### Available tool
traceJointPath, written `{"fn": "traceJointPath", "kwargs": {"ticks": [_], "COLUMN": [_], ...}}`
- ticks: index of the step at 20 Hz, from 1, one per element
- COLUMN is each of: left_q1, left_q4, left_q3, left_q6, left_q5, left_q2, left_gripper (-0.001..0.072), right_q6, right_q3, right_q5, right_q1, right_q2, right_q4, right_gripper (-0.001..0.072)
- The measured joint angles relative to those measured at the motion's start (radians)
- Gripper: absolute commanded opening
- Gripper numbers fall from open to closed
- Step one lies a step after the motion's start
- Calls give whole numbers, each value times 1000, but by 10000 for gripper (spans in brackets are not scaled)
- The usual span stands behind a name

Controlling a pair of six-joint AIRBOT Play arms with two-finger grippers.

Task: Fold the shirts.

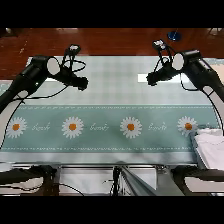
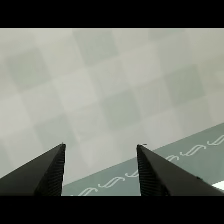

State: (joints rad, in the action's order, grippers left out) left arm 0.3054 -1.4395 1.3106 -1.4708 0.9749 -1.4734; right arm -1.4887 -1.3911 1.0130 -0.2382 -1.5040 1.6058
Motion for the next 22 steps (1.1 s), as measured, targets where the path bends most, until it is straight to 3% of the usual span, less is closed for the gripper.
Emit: {"fn": "traceJointPath", "kwargs": {"ticks": [22], "left_q1": [0], "left_q4": [0], "left_q3": [0], "left_q6": [0], "left_q5": [-7], "left_q2": [-11], "left_gripper": [536], "right_q6": [0], "right_q3": [0], "right_q5": [-2], "right_q1": [0], "right_q2": [0], "right_q4": [1], "right_gripper": [549]}}
